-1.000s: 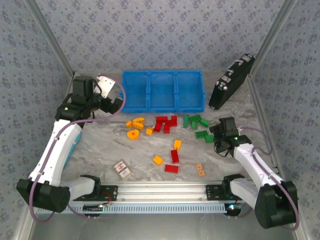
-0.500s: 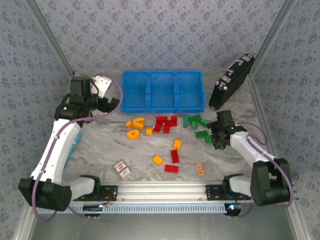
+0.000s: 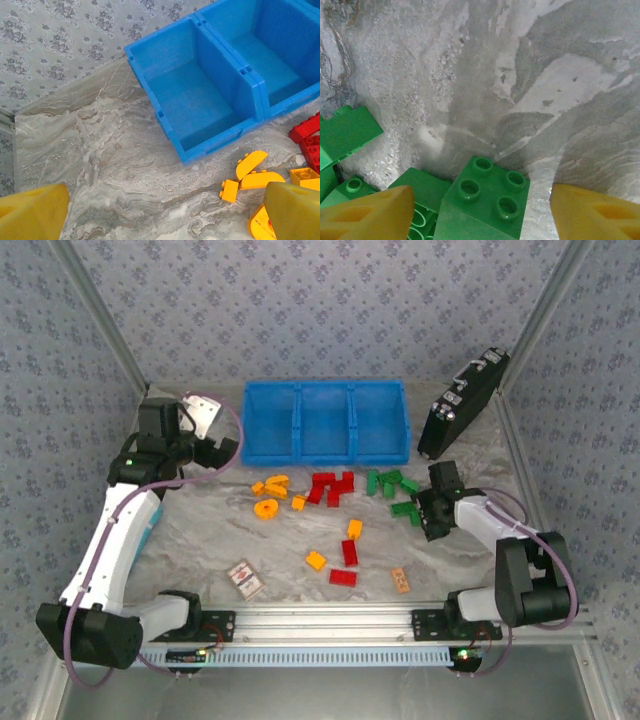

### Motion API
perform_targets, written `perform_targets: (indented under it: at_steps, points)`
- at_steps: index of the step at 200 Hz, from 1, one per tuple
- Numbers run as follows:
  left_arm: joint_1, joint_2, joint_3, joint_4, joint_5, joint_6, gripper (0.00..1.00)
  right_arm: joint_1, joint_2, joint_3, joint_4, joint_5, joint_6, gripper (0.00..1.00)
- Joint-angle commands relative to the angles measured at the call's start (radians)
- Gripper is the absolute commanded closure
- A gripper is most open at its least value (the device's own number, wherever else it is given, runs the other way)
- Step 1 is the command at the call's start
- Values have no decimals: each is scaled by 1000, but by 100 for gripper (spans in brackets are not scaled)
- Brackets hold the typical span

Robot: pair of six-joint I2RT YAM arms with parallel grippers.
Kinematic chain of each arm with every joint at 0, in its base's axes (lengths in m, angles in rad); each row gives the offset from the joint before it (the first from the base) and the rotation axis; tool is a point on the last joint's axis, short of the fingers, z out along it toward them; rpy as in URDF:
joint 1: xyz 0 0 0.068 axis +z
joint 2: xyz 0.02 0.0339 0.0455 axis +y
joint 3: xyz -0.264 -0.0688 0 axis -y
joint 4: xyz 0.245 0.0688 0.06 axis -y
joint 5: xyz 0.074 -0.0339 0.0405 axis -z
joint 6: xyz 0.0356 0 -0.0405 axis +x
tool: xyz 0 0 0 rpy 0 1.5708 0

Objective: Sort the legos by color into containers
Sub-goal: Pick up the lego from the middle-right of the table, then place the lego in the container.

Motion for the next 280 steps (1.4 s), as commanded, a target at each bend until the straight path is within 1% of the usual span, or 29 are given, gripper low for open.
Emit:
perform_targets:
  at_steps: [1, 37, 65, 109, 141, 160, 183, 199, 219, 230, 245, 264, 280]
  points:
    - [4, -32, -19, 25, 50, 22, 0, -11, 27, -10, 50, 9, -4, 36]
    - [4, -34, -28, 31, 39, 32, 0, -22, 51, -27, 75, -1, -15, 50]
    - [5, -34, -27, 29, 39, 32, 0, -25, 54, -32, 81, 4, -27, 57]
    - [3, -43, -34, 38, 46, 32, 0, -33, 12, -35, 55, 15, -57, 65]
    - [4, -49, -39, 40, 51, 32, 0, -46, -65, -30, -6, 17, -87, 68]
    - [4, -55, -47, 51, 60, 35, 0, -42, -108, 10, -58, 41, -132, 71]
    - [4, -69, -71, 73, 104, 52, 0, -32, -88, 147, -148, 39, -279, 72]
    - [3, -78, -77, 83, 113, 52, 0, -11, -77, 247, -174, 58, -358, 72]
    - [5, -86, -84, 87, 113, 57, 0, 30, -46, 375, -166, 111, -484, 70]
    - [4, -89, -99, 103, 117, 62, 0, 51, -11, 455, -174, 152, -550, 70]
    - [4, -86, -113, 113, 134, 67, 0, 80, 51, 545, -156, 178, -633, 70]
    - [3, -87, -126, 123, 155, 70, 0, 102, 134, 654, -109, 173, -699, 70]
    - [1, -90, -132, 129, 163, 75, 0, 112, 213, 716, -61, 150, -714, 70]
